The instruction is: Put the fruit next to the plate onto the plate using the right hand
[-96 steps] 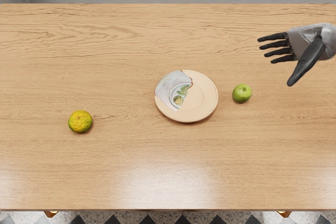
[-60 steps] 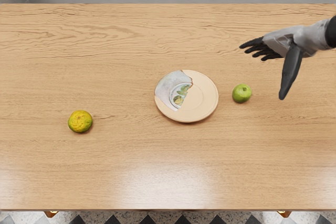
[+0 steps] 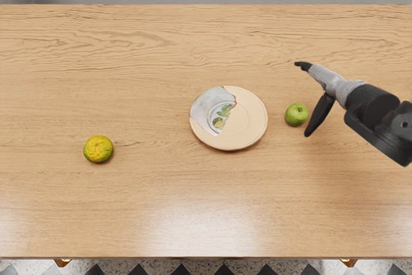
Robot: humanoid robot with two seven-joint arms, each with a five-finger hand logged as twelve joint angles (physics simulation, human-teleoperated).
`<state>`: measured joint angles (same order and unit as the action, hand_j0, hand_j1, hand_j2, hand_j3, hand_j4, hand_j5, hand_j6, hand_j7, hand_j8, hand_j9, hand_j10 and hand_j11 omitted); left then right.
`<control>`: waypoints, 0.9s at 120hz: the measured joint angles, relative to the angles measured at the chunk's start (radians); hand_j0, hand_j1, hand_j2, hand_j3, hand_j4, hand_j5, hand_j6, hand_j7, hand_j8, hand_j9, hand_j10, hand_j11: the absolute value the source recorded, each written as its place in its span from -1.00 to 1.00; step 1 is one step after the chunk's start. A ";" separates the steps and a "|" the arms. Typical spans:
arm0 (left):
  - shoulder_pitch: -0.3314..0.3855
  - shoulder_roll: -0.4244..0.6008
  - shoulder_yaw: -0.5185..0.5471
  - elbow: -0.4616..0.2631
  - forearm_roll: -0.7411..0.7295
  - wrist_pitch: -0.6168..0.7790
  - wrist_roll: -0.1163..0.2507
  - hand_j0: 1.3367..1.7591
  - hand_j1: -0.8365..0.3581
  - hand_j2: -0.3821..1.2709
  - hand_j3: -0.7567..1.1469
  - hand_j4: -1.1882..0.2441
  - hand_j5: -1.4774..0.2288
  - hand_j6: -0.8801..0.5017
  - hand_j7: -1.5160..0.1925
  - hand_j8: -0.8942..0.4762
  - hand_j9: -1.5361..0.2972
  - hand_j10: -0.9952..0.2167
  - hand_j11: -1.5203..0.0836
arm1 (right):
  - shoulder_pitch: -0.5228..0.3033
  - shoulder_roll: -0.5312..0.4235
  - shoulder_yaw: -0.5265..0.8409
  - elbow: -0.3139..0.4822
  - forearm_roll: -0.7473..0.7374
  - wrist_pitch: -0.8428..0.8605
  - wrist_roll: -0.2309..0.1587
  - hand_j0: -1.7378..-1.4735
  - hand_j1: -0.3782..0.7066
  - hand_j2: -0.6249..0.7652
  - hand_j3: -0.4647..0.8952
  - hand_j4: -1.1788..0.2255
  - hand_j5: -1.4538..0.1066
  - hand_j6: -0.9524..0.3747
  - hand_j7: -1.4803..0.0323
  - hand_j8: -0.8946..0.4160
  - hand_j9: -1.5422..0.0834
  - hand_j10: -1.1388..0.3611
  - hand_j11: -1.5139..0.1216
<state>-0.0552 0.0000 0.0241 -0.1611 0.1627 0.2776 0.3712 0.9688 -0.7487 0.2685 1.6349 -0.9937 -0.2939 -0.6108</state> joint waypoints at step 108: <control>0.000 0.000 0.000 0.000 0.000 0.000 0.000 0.52 0.98 -0.54 -0.21 0.66 0.73 0.27 0.77 0.30 0.68 0.64 0.90 | -0.089 0.152 -0.002 -0.153 -0.015 -0.105 0.000 -0.40 -0.27 -0.19 -0.32 0.24 0.35 -0.03 0.43 -0.11 0.41 0.11 0.36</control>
<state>-0.0552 0.0000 0.0243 -0.1611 0.1627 0.2776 0.3712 0.8798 -0.5967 0.2663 1.4815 -1.0088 -0.3991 -0.6109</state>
